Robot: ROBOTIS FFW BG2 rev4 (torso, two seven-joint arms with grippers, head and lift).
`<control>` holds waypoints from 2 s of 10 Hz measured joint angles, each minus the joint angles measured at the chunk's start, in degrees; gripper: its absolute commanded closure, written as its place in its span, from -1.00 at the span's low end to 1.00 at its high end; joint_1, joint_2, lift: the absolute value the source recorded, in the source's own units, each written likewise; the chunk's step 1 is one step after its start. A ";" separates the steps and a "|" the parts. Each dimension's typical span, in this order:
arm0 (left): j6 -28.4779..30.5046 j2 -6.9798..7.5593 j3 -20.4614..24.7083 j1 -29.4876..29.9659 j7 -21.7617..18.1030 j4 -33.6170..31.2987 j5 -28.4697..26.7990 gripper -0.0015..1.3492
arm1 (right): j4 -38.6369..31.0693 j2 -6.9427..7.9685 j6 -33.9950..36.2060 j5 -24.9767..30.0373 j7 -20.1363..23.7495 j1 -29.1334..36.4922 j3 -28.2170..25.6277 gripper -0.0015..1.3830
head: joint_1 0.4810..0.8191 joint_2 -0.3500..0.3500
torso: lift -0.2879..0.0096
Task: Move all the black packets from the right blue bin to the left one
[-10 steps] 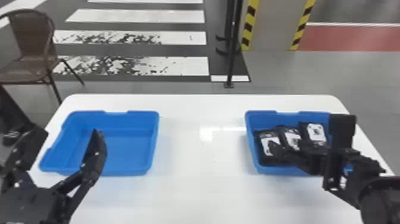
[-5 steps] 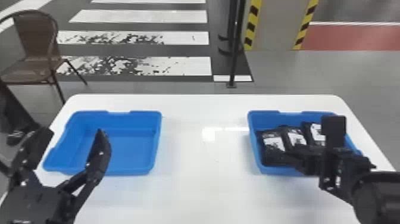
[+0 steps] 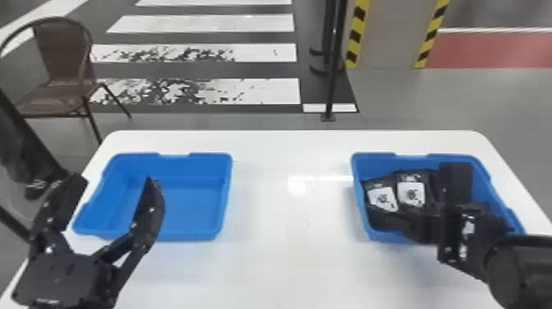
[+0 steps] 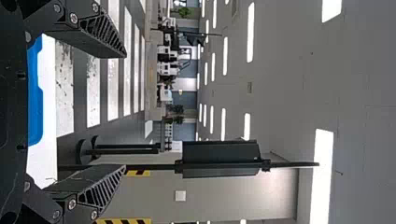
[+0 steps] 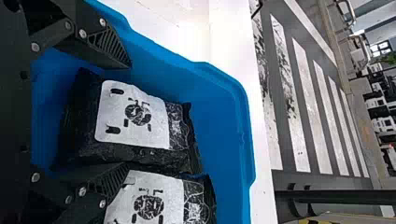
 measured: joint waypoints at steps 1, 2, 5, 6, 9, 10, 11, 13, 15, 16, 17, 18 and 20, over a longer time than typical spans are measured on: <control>-0.17 -0.04 0.06 0.02 0.00 0.05 0.09 -0.69 | 0.65 -0.08 0.87 -0.49 0.08 -0.35 0.16 0.05 | 0.27 0.14 | -0.01; -0.38 -0.09 0.16 0.09 0.00 0.13 0.19 -0.69 | 0.91 -0.14 1.58 -0.87 0.12 -0.39 0.18 0.22 | 0.27 0.15 | -0.01; -0.90 -0.16 0.24 0.12 -0.09 0.45 0.41 -0.69 | -1.68 -0.06 1.43 -1.59 0.08 1.29 -0.43 0.30 | 0.27 0.17 | -0.01; -1.05 -0.16 0.29 0.12 -0.09 0.53 0.44 -0.69 | -2.91 0.18 1.06 -1.65 0.05 2.32 -1.38 0.30 | 0.27 0.15 | -0.01; -1.61 -0.29 0.54 0.12 -0.09 0.96 0.80 -0.69 | -8.03 1.22 -1.56 -2.00 -0.43 6.63 -4.94 0.51 | 0.27 0.09 | -0.01; -1.89 -0.33 0.58 0.15 -0.09 1.05 0.91 -0.69 | -10.04 1.54 -4.24 -2.55 -0.46 8.34 -6.23 0.51 | 0.27 0.07 | -0.01; -2.14 -0.37 0.63 0.25 -0.09 1.08 0.92 -0.69 | -12.09 1.73 -8.34 -3.12 -0.30 9.75 -7.33 0.51 | 0.27 0.04 | -0.01; -2.19 -0.42 0.67 0.25 -0.19 1.15 0.90 -0.69 | -15.40 1.60 -17.73 -6.47 2.90 10.50 -8.27 0.51 | 0.27 0.05 | -0.01; -0.94 -0.42 0.51 -0.73 -0.77 1.16 2.27 -0.70 | -16.46 0.83 -23.04 -10.91 11.96 9.48 -7.51 0.51 | 0.27 0.19 | -0.01; 2.66 -0.43 0.69 -1.76 -2.54 1.16 4.63 -0.70 | -12.78 0.04 -25.19 -14.09 17.90 7.48 -5.57 0.51 | 0.27 0.28 | -0.01; 7.15 -0.43 1.20 -2.77 -4.77 1.05 6.59 -0.70 | -7.82 -0.55 -27.07 -16.35 22.69 5.08 -3.40 0.51 | 0.27 0.34 | -0.01; 9.91 -0.41 1.76 -3.68 -6.53 0.62 7.40 -0.69 | -3.65 -0.80 -28.25 -18.07 26.57 3.18 -1.09 0.51 | 0.27 0.37 | -0.01; 13.44 -0.09 2.13 -4.97 -7.76 -2.20 6.61 -0.69 | 3.33 -1.27 -28.97 -22.24 33.50 -0.68 5.85 0.51 | 0.27 0.57 | -0.01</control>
